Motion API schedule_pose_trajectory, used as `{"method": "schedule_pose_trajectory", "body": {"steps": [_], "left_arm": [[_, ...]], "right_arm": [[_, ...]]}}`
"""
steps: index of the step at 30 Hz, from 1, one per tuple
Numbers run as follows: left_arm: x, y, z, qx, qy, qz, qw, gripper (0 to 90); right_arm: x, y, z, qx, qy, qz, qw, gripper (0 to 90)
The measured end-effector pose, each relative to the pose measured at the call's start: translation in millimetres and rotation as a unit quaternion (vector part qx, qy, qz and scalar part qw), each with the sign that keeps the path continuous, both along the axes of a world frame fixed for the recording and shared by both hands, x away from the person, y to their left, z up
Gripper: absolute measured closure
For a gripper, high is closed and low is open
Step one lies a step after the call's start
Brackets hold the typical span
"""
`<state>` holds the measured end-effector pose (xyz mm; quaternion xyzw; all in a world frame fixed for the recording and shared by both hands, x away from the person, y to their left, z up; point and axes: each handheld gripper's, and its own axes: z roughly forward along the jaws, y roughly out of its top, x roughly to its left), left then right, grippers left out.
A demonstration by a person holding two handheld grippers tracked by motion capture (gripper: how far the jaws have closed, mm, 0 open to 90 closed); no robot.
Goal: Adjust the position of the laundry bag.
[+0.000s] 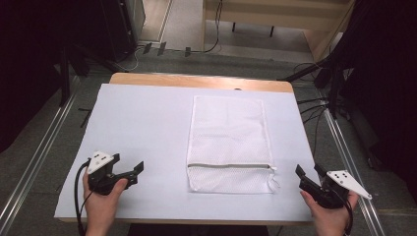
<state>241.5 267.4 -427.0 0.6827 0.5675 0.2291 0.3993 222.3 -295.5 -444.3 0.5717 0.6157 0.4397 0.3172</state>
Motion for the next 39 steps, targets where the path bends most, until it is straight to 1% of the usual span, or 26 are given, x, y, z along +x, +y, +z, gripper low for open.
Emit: {"method": "schedule_pose_trajectory", "body": {"steps": [2, 3, 4, 5, 7, 9, 10, 11, 12, 13, 15, 16, 18, 19, 22, 23, 25, 26, 27, 29, 30, 34, 35, 36, 37, 39], "left_arm": [[11.5, -12.9, 0.4, 0.019, 0.033, 0.005, 0.9993, 20.0], [11.5, -12.9, 0.4, 0.019, 0.033, 0.005, 0.9993, 20.7], [23.3, -24.8, 0.8, 0.016, 0.058, -0.002, 0.9982, 21.2], [28.6, -31.0, 1.1, 0.008, 0.068, -0.005, 0.9977, 21.9], [38.9, -42.0, 2.4, -0.012, 0.078, -0.026, 0.9966, 25.5], [49.1, -53.4, 3.6, -0.021, 0.089, -0.041, 0.995, 31.5], [54.7, -57.9, 3.8, -0.031, 0.1, -0.056, 0.9929, 36.2], [54.7, -57.9, 3.8, -0.031, 0.1, -0.056, 0.9929, 38.7], [60.8, -61.9, 3.7, -0.045, 0.114, -0.066, 0.9903, 40.5], [73.0, -69.2, 3.0, -0.082, 0.147, -0.081, 0.9824, 42.2], [83.6, -77.3, 1.5, -0.114, 0.174, -0.092, 0.9738, 43.4], [88.3, -81.9, 0.3, -0.115, 0.181, -0.095, 0.9721, 44.7], [96.0, -91.4, -1.7, -0.104, 0.186, -0.091, 0.9728, 48.8], [100.2, -94.6, -2.8, -0.1, 0.194, -0.091, 0.9716, 50.3], [111.5, -102.7, -5.9, -0.109, 0.225, -0.096, 0.9635, 55.4], [114.7, -104.9, -6.9, -0.103, 0.235, -0.097, 0.9616, 56.6], [120.8, -107.8, -9.4, -0.094, 0.258, -0.101, 0.9562, 60.8], [123.0, -108.5, -11.1, -0.098, 0.264, -0.101, 0.9543, 61.1], [123.0, -108.5, -11.1, -0.098, 0.264, -0.101, 0.9543, 61.7], [127.1, -110.1, -15.8, -0.106, 0.283, -0.106, 0.9474, 62.6], [127.7, -110.5, -16.8, -0.103, 0.292, -0.109, 0.9445, 62.4], [126.4, -114.5, -19.4, -0.093, 0.302, -0.107, 0.9427, 63.9], [126.3, -115.3, -19.9, -0.087, 0.302, -0.105, 0.9435, 64.4], [126.2, -116.1, -20.6, -0.086, 0.302, -0.103, 0.9437, 64.6], [126.0, -117.3, -21.6, -0.088, 0.305, -0.102, 0.9426, 65.0], [126.0, -117.5, -21.8, -0.091, 0.306, -0.097, 0.9426, 65.9]], "right_arm": [[-0.6, -1.5, -0.3, 0.015, -0.004, 0.021, 0.9997, 41.3], [-0.3, -2.3, -1.2, 0.018, -0.003, 0.033, 0.9993, 43.2], [-0.3, -1.9, -2.4, 0.018, -0.004, 0.037, 0.9991, 45.1], [-0.6, -0.9, -4.1, 0.012, -0.006, 0.034, 0.9993, 47.7], [-0.9, 0.7, -7.4, 0.001, -0.012, 0.029, 0.9995, 49.1], [-1.2, 1.4, -9.8, 0.009, -0.015, 0.032, 0.9993, 51.3], [-1.4, 1.8, -10.2, 0.009, -0.017, 0.03, 0.9994, 52.4], [-1.4, 2.0, -10.2, 0.009, -0.018, 0.029, 0.9994, 52.8], [-1.4, 2.0, -9.9, 0.014, -0.02, 0.029, 0.9993, 52.7], [-1.5, 1.6, -9.8, 0.014, -0.024, 0.031, 0.9991, 52.5], [-1.7, 1.6, -9.5, 0.022, -0.023, 0.031, 0.999, 52.6], [-1.8, 1.5, -9.6, 0.02, -0.02, 0.032, 0.9991, 52.1], [-2.0, 1.5, -10.4, 0.012, -0.021, 0.03, 0.9993, 51.4], [-2.3, 1.7, -10.1, 0.015, -0.016, 0.027, 0.9994, 51.7], [-2.5, 0.3, -7.2, 0.018, -0.009, 0.018, 0.9996, 52.0], [-2.8, -0.5, -6.2, 0.028, -0.008, 0.02, 0.9994, 52.1], [-2.4, -1.6, -5.5, 0.038, -0.002, 0.021, 0.9991, 52.0], [-2.4, -1.2, -5.7, 0.039, 0.0, 0.019, 0.9991, 52.1], [-2.4, -1.2, -5.7, 0.039, 0.0, 0.019, 0.9991, 52.1], [-1.4, -2.2, -6.7, 0.036, 0.0, 0.021, 0.9991, 50.5], [-1.5, -2.0, -6.7, 0.037, 0.002, 0.02, 0.9991, 50.4], [-0.6, -2.3, -7.2, 0.042, 0.008, 0.021, 0.9989, 49.5], [-0.1, -2.6, -7.6, 0.042, 0.01, 0.022, 0.9988, 49.1], [0.3, -2.7, -8.0, 0.044, 0.012, 0.023, 0.9987, 48.8], [0.5, -2.4, -8.2, 0.045, 0.015, 0.024, 0.9986, 48.2], [1.0, -1.8, -8.5, 0.041, 0.016, 0.024, 0.9987, 47.4]]}}
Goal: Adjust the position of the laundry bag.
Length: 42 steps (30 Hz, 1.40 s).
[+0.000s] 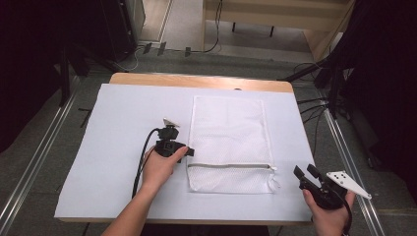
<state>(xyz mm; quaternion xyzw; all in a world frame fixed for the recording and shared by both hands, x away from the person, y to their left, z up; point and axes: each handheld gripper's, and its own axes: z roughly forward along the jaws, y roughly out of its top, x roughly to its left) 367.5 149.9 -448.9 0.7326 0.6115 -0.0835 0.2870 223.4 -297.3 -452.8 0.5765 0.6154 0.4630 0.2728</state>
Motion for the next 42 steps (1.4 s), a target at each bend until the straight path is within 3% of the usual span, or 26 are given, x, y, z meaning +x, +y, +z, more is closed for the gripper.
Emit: {"method": "schedule_pose_trajectory", "body": {"steps": [4, 8, 13, 15, 21, 30, 42], "left_arm": [[1.6, 0.5, -0.5, -0.002, 0.008, 0.007, 0.9999, 69.9], [-2.3, -8.9, 1.8, 0.059, -0.02, -0.008, 0.998, 80.5], [-3.5, -16.0, 3.1, 0.087, -0.037, -0.035, 0.9949, 90.0], [-3.4, -17.6, 3.3, 0.085, -0.038, -0.038, 0.995, 90.0], [-3.2, -7.9, 4.3, 0.051, -0.032, -0.032, 0.9977, 90.0], [-12.2, 17.2, 5.2, 0.03, -0.033, -0.024, 0.9987, 90.0], [-32.8, 60.4, 6.6, 0.012, -0.05, 0.023, 0.9984, 90.0]], "right_arm": [[0.1, 1.4, -0.1, 0.0, 0.001, 0.001, 1.0, 46.9], [0.6, 1.8, -1.0, -0.004, 0.002, 0.001, 1.0, 46.9], [0.7, 3.5, -1.1, -0.009, 0.003, 0.002, 1.0, 46.9], [0.6, 3.7, -1.5, -0.011, 0.004, 0.002, 0.9999, 46.9], [0.1, 1.4, -1.6, -0.008, 0.002, 0.004, 1.0, 46.6], [1.3, 7.6, -0.5, -0.013, 0.001, 0.034, 0.9993, 35.8], [0.2, 15.2, 2.8, -0.001, -0.007, 0.066, 0.9978, 24.3]]}}
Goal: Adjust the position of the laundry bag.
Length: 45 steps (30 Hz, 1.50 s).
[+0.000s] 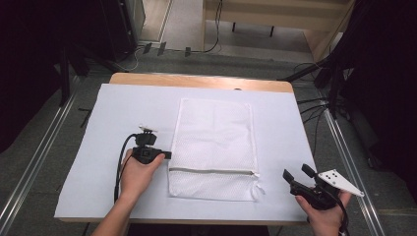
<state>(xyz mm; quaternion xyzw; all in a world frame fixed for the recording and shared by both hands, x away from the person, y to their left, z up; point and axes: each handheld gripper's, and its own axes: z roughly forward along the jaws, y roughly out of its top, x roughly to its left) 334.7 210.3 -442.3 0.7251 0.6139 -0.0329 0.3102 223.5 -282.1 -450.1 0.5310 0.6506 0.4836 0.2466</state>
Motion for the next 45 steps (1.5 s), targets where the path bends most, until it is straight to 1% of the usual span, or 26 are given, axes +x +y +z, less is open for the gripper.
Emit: {"method": "schedule_pose_trajectory", "body": {"steps": [4, 5, 6, 9, 13, 16, 19, 22, 30, 31, 32, 33, 34, 35, 36, 37, 38, 39, 40, 41, 42, 43, 44, 45], "left_arm": [[-6.4, 9.9, -1.3, -0.003, -0.002, 0.009, 1.0, 90.0], [-10.4, 16.5, -2.7, -0.011, -0.002, 0.018, 0.9998, 90.0], [-12.6, 19.6, -3.4, -0.011, -0.004, 0.024, 0.9996, 90.0], [-18.8, 28.3, -5.0, -0.02, -0.005, 0.034, 0.9992, 90.0], [-26.2, 36.0, -5.3, -0.026, -0.008, 0.043, 0.9987, 90.0], [-29.3, 40.1, -4.9, -0.026, -0.01, 0.046, 0.9985, 90.0], [-31.6, 43.4, -4.2, -0.028, -0.012, 0.048, 0.9984, 90.0], [-32.9, 45.5, -3.6, -0.027, -0.009, 0.054, 0.9981, 90.0], [-36.6, 50.2, -4.1, -0.016, -0.008, 0.061, 0.998, 90.0], [-37.5, 51.0, -3.4, -0.01, -0.012, 0.067, 0.9977, 87.4], [-37.5, 51.0, -3.4, -0.01, -0.012, 0.067, 0.9977, 72.9], [-41.3, 52.7, 0.5, -0.003, -0.045, 0.067, 0.9967, 59.8], [-44.1, 54.1, 3.1, 0.001, -0.062, 0.067, 0.9959, 51.9], [-47.4, 56.1, 5.7, 0.0, -0.08, 0.066, 0.9946, 44.8], [-47.4, 56.1, 5.7, 0.0, -0.08, 0.066, 0.9946, 39.4], [-55.8, 61.1, 8.4, -0.03, -0.139, 0.065, 0.9878, 35.7], [-59.7, 63.4, 8.8, -0.046, -0.168, 0.069, 0.9823, 32.6], [-61.8, 64.6, 9.9, -0.047, -0.186, 0.071, 0.9789, 31.6], [-61.8, 64.6, 9.9, -0.047, -0.186, 0.071, 0.9789, 31.6], [-64.4, 64.3, 15.0, -0.045, -0.223, 0.058, 0.972, 31.2], [-66.4, 63.7, 18.4, -0.044, -0.235, 0.054, 0.9695, 31.1], [-68.4, 62.5, 20.8, -0.052, -0.242, 0.053, 0.9673, 31.7], [-69.9, 60.5, 22.4, -0.061, -0.244, 0.052, 0.9665, 31.8], [-70.8, 57.8, 23.1, -0.064, -0.246, 0.046, 0.9662, 31.6]], "right_arm": [[0.1, 2.1, -0.5, 0.0, 0.002, 0.003, 1.0, 23.9], [-0.2, 2.9, -0.5, 0.0, 0.004, 0.004, 1.0, 23.9], [-0.1, 3.1, -0.6, -0.001, 0.004, 0.003, 1.0, 23.9], [0.0, 4.1, -0.9, -0.003, 0.003, 0.003, 1.0, 23.9], [0.0, 5.7, -1.2, -0.003, 0.006, 0.004, 1.0, 24.2], [0.4, 6.4, -1.6, -0.006, 0.004, 0.003, 1.0, 24.5], [-0.4, 7.8, -1.4, -0.004, 0.007, 0.002, 1.0, 24.8], [-0.8, 9.2, -1.5, -0.007, 0.005, 0.002, 1.0, 25.0], [-0.4, 12.5, -2.3, -0.01, 0.009, 0.004, 0.9999, 25.3], [-0.4, 12.8, -2.2, -0.011, 0.008, 0.004, 0.9999, 25.9], [-0.6, 12.9, -1.7, -0.01, 0.009, 0.004, 0.9999, 27.7], [-1.4, 13.2, 0.0, -0.003, 0.01, 0.006, 0.9999, 29.0], [-2.9, 13.4, 2.6, 0.008, 0.008, 0.012, 0.9999, 30.3], [-4.7, 14.3, 5.5, 0.016, 0.001, 0.019, 0.9997, 32.5], [-6.8, 16.3, 8.3, 0.02, -0.003, 0.026, 0.9995, 34.3], [-8.4, 18.8, 10.1, 0.019, -0.004, 0.034, 0.9992, 35.6], [-10.1, 22.3, 11.1, 0.02, -0.002, 0.041, 0.9989, 37.2], [-11.1, 26.0, 11.0, 0.02, 0.001, 0.051, 0.9985, 38.5], [-11.6, 30.1, 10.3, 0.017, 0.007, 0.059, 0.9981, 40.2], [-11.6, 34.5, 9.2, 0.015, 0.015, 0.066, 0.9976, 42.4], [-11.3, 38.7, 7.7, 0.011, 0.022, 0.076, 0.9968, 43.8], [-10.6, 43.0, 6.1, 0.006, 0.029, 0.083, 0.9961, 45.3], [-9.6, 47.0, 4.5, 0.004, 0.038, 0.088, 0.9954, 46.7], [-8.5, 50.4, 3.0, 0.008, 0.048, 0.094, 0.9944, 47.7]]}}
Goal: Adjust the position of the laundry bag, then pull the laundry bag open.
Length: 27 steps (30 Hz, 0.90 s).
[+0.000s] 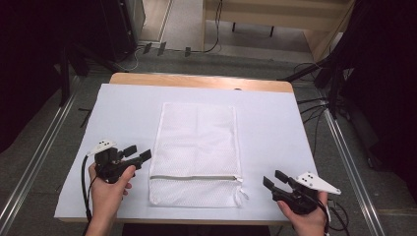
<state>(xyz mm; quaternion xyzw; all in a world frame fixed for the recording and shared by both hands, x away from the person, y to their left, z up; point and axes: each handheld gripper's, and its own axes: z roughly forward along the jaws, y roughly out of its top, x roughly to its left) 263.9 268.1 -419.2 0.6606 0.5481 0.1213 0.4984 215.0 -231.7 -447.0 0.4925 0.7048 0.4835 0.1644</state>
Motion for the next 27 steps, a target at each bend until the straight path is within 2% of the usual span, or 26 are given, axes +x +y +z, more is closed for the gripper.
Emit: {"method": "schedule_pose_trajectory", "body": {"steps": [2, 6, 10, 15, 16, 17, 20, 24, 27], "left_arm": [[-1.2, -6.8, 0.6, 0.005, -0.002, -0.011, 0.9999, 31.2], [-3.0, -18.1, 2.0, 0.015, -0.005, -0.031, 0.9994, 31.1], [-3.8, -30.9, 4.5, 0.017, -0.008, -0.051, 0.9985, 31.8], [-5.4, -48.2, 4.4, 0.022, -0.009, -0.073, 0.997, 33.4], [-6.0, -58.1, 3.3, 0.027, -0.008, -0.086, 0.9959, 33.5], [-6.0, -58.1, 3.3, 0.027, -0.008, -0.086, 0.9959, 33.6], [-6.3, -76.3, 0.5, 0.034, -0.004, -0.111, 0.9933, 34.5], [-5.4, -91.3, -4.2, 0.038, 0.005, -0.126, 0.9912, 36.0], [-6.0, -103.1, -8.0, 0.044, 0.008, -0.141, 0.989, 36.3]], "right_arm": [[3.1, 5.6, -3.6, 0.013, 0.02, 0.008, 0.9997, 51.1], [8.1, 15.3, -9.2, 0.041, 0.063, 0.026, 0.9969, 51.3], [9.3, 25.5, -12.4, 0.022, 0.08, 0.037, 0.9959, 51.7], [13.7, 35.3, -17.8, 0.023, 0.104, 0.045, 0.9933, 52.8], [14.7, 37.3, -19.1, 0.021, 0.113, 0.045, 0.9924, 52.7], [14.7, 37.3, -19.1, 0.021, 0.113, 0.045, 0.9924, 52.7], [16.9, 43.5, -23.4, 0.017, 0.124, 0.055, 0.9906, 52.6], [17.9, 47.6, -27.3, 0.002, 0.133, 0.061, 0.9892, 52.8], [17.4, 52.6, -29.3, 0.003, 0.138, 0.066, 0.9882, 52.3]]}}
